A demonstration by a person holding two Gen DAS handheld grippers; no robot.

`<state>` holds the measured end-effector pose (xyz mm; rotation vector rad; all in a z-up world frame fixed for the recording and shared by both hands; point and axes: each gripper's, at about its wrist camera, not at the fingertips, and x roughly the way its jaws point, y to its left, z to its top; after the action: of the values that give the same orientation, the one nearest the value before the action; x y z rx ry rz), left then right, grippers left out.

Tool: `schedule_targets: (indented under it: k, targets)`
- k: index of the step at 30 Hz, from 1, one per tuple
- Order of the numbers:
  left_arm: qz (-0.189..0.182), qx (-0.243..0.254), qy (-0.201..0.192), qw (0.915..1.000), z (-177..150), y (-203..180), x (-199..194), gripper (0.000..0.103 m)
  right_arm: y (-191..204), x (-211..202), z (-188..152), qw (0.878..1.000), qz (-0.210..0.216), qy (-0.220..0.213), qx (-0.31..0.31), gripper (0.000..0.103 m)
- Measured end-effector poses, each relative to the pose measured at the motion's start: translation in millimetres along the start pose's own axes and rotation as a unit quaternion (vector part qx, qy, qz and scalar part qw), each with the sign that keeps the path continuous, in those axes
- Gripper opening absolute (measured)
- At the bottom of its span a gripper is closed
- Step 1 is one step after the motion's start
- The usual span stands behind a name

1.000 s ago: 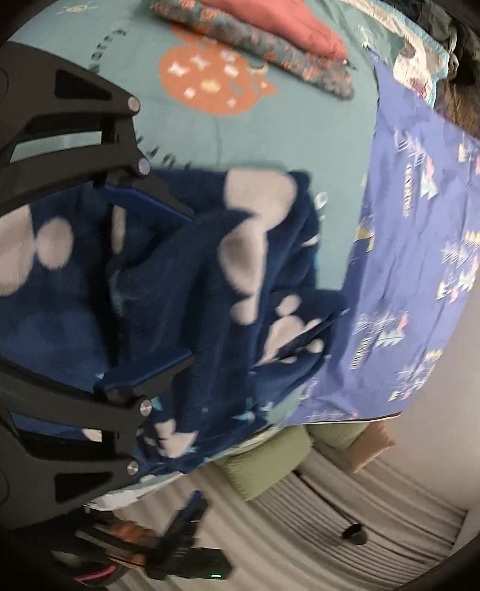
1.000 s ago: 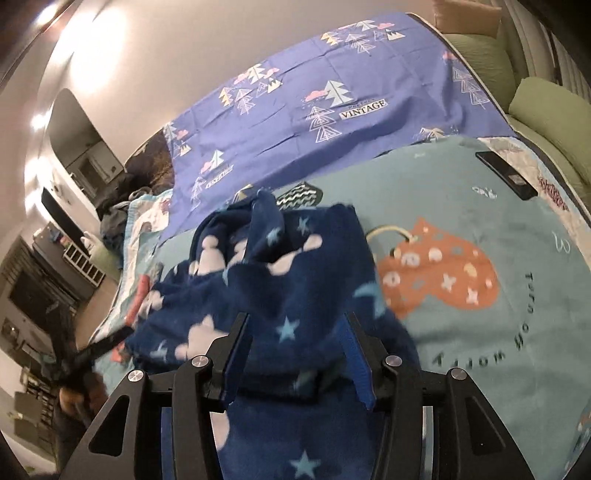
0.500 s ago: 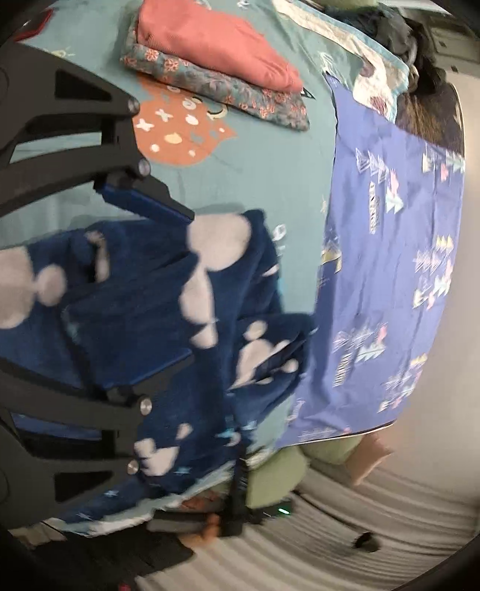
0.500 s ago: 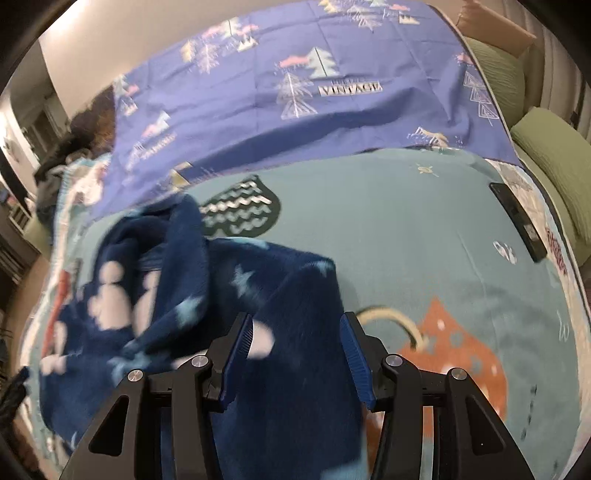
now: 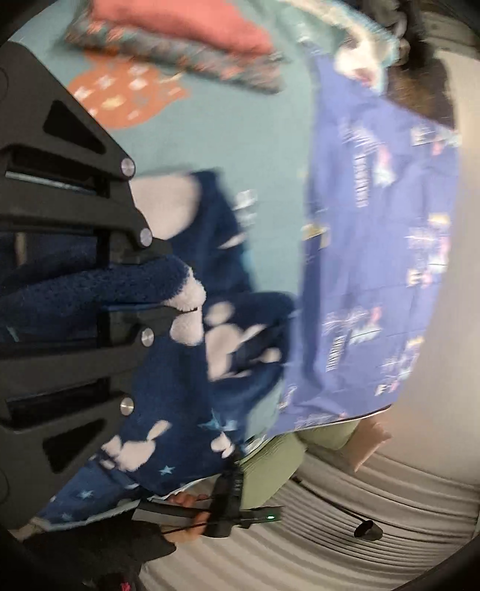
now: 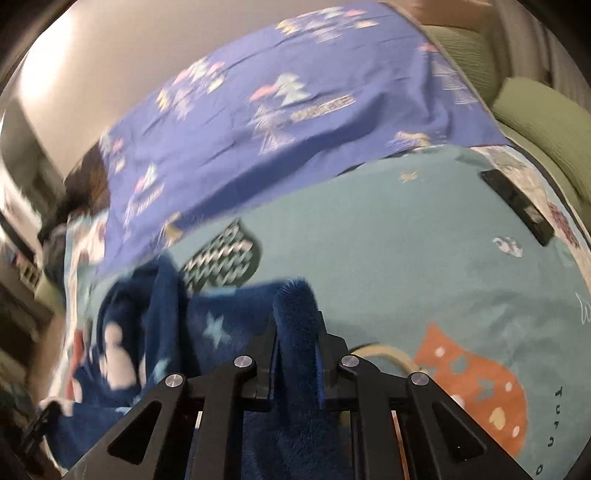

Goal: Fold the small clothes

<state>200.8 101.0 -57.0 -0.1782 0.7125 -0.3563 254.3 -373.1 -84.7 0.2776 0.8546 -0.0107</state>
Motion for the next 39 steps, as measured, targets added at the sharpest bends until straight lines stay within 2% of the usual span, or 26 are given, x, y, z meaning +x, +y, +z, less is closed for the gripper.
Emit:
schedule_targets:
  k: [1,2,3,5,6,8,9,11,13,15,16,17,18,19,20,21,23,24,26,27,31,35,39]
  targets:
    - [0.008,0.013,0.005,0.9999,2.7,0.0,7.3,0.015,-4.6,8.2,1.5,1.0,-0.004,0.011,0.004,0.013]
    - [0.013,0.023,0.023,0.9994,1.7,0.6,18.4,0.016,-11.8,24.8,-0.1,0.999,-0.007,0.045,0.01,0.014]
    - [0.023,0.03,0.047,0.9982,-2.6,2.2,31.4,0.02,-15.3,29.6,-3.6,0.998,-0.011,0.057,0.016,0.014]
    - [0.061,0.032,0.091,0.9935,-14.2,8.0,51.6,0.029,-20.7,25.7,-12.0,0.998,-0.004,0.052,0.021,0.017]
    - [0.064,0.029,0.098,0.9927,-20.5,11.2,55.0,0.034,-21.7,16.6,-14.0,0.999,0.0,0.044,0.022,0.023]
    - [0.062,0.017,0.079,0.9948,-25.7,14.8,44.0,0.037,-20.9,-6.5,-16.7,0.999,-0.006,0.029,0.013,0.024]
    - [0.068,0.012,0.076,0.9947,-25.3,14.4,39.5,0.044,-17.4,-24.3,-19.6,1.0,-0.006,0.018,-0.003,0.024]
    - [0.077,0.006,0.052,0.9956,-22.9,11.5,15.4,0.046,-7.7,-52.7,-28.7,0.999,0.011,0.011,-0.036,0.024]
    - [0.052,0.017,0.027,0.9981,-23.5,0.1,-8.9,0.049,3.2,-80.1,-46.2,0.996,0.057,0.019,-0.069,0.024]
    - [0.014,0.031,0.007,0.9994,-30.0,-14.2,-28.0,0.055,16.5,-91.8,-73.4,0.988,0.107,0.053,-0.098,0.024]
    - [0.007,0.048,0.009,0.9988,-35.9,-22.7,-30.1,0.06,18.0,-91.4,-81.0,0.986,0.11,0.064,-0.104,0.025]
    - [0.033,0.069,0.025,0.9968,-41.3,-29.0,-23.5,0.062,20.8,-85.2,-91.8,0.986,0.094,0.08,-0.11,0.025]
    - [0.069,0.085,0.042,0.9931,-45.0,-32.8,-13.8,0.062,18.9,-71.0,-104.4,0.987,0.043,0.1,-0.12,0.024]
    - [0.133,0.107,0.071,0.9828,-53.0,-33.8,0.9,0.062,15.1,-63.6,-109.6,0.987,0.021,0.104,-0.12,0.022]
    - [0.191,0.127,0.099,0.9682,-62.9,-32.6,14.5,0.062,7.3,-61.5,-117.1,0.99,0.02,0.097,-0.104,0.021]
    - [0.196,0.128,0.107,0.9663,-69.0,-32.0,15.5,0.062,4.0,-68.7,-120.0,0.992,0.025,0.088,-0.09,0.021]
    - [0.169,0.096,0.082,0.9774,-75.1,-32.5,-10.3,0.062,3.8,-90.9,-126.6,0.993,0.018,0.088,-0.08,0.025]
    - [0.143,0.083,0.075,0.9834,-77.2,-33.2,-26.1,0.062,5.1,-107.7,-133.0,0.992,0.025,0.081,-0.091,0.025]
    - [0.111,0.067,0.062,0.9896,-82.0,-32.2,-47.8,0.063,6.8,-128.2,-143.2,0.991,0.041,0.072,-0.11,0.032]
    - [0.106,0.061,0.058,0.9908,-85.3,-31.5,-55.1,0.063,5.8,-139.8,-149.5,0.99,0.046,0.068,-0.117,0.038]
    - [0.102,0.051,0.062,0.9916,-102.2,-37.8,-77.3,0.063,7.3,-165.2,-177.2,0.987,0.084,0.077,-0.113,0.042]
    - [0.028,0.033,0.064,0.997,-122.2,-58.6,-99.9,0.064,20.0,-190.0,-216.7,0.977,0.123,0.097,-0.146,0.042]
    - [-0.009,0.068,0.071,0.9951,-144.0,-92.7,-114.9,0.066,37.9,-220.8,-255.0,0.967,0.139,0.088,-0.194,0.044]
